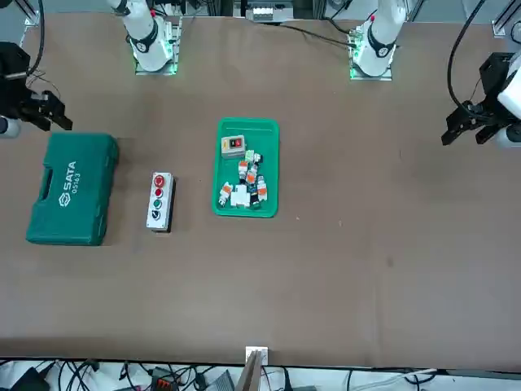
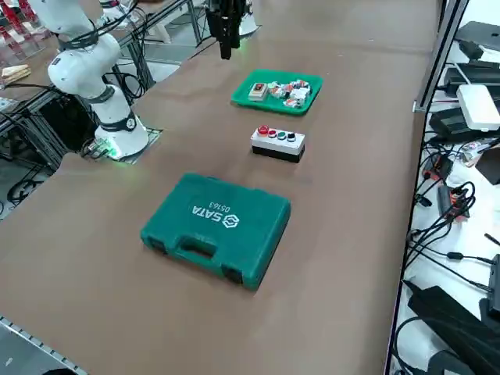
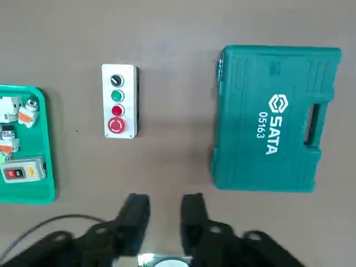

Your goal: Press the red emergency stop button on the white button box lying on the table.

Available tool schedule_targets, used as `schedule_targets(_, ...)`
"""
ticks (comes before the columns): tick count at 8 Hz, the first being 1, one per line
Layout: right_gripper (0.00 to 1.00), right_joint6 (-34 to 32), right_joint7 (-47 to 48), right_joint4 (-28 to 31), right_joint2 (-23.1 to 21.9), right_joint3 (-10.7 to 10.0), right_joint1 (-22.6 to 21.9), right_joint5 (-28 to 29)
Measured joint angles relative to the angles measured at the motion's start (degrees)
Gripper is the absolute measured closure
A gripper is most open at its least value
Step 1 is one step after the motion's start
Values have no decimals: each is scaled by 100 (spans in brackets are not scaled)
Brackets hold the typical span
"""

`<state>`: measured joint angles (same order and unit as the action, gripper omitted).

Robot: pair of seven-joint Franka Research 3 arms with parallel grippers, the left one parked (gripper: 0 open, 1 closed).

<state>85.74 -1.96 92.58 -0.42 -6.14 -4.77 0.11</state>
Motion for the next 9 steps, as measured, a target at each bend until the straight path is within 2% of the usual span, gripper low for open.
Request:
schedule_targets(1, 86, -22, 0, 0, 34, 0, 0, 0)
schedule_targets(2, 98, -30, 0, 0, 67, 0, -1, 0)
schedule_targets(6, 99, -97, 366, 167, 184, 20, -172, 16)
schedule_targets(9, 99, 819, 730, 775, 468, 50, -631, 61)
